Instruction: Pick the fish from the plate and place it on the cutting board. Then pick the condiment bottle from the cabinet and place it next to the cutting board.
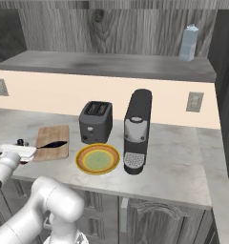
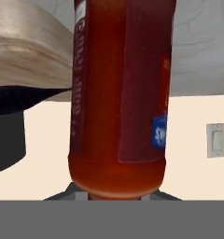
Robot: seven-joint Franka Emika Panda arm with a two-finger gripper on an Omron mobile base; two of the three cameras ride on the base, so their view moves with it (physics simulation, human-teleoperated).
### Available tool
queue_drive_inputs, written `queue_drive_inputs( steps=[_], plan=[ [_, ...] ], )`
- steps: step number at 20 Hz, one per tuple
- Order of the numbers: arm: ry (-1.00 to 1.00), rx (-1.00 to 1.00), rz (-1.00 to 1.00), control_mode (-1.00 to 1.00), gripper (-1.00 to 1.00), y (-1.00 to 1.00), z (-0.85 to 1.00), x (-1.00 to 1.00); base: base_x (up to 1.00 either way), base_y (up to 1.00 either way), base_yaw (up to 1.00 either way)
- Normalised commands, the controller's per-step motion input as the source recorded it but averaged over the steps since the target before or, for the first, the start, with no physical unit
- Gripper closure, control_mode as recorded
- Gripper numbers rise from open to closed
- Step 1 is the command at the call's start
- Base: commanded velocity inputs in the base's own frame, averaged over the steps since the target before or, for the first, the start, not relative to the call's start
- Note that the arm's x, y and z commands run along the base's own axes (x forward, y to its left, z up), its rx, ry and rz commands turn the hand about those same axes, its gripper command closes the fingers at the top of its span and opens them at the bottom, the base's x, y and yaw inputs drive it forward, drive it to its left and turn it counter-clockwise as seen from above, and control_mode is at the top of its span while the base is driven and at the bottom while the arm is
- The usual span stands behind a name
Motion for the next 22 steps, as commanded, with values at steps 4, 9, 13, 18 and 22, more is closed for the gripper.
queue_drive_inputs(
  steps=[4,9,13,18,22],
  plan=[
    [-0.05,0.0,0.0,-1.0,1.0,0.11,-0.43,0.0,0.0,0.0,0.0],
    [-0.07,0.0,0.0,-1.0,1.0,0.03,-0.4,0.0,0.0,0.0,0.0],
    [-0.06,0.0,0.0,-1.0,1.0,0.0,-0.33,0.0,0.0,0.0,0.0],
    [-0.02,0.05,0.0,-1.0,1.0,-0.01,-0.23,0.0,0.0,0.0,0.0],
    [0.0,0.08,0.0,-1.0,1.0,-0.07,-0.19,0.0,0.0,0.0,0.0]
  ],
)
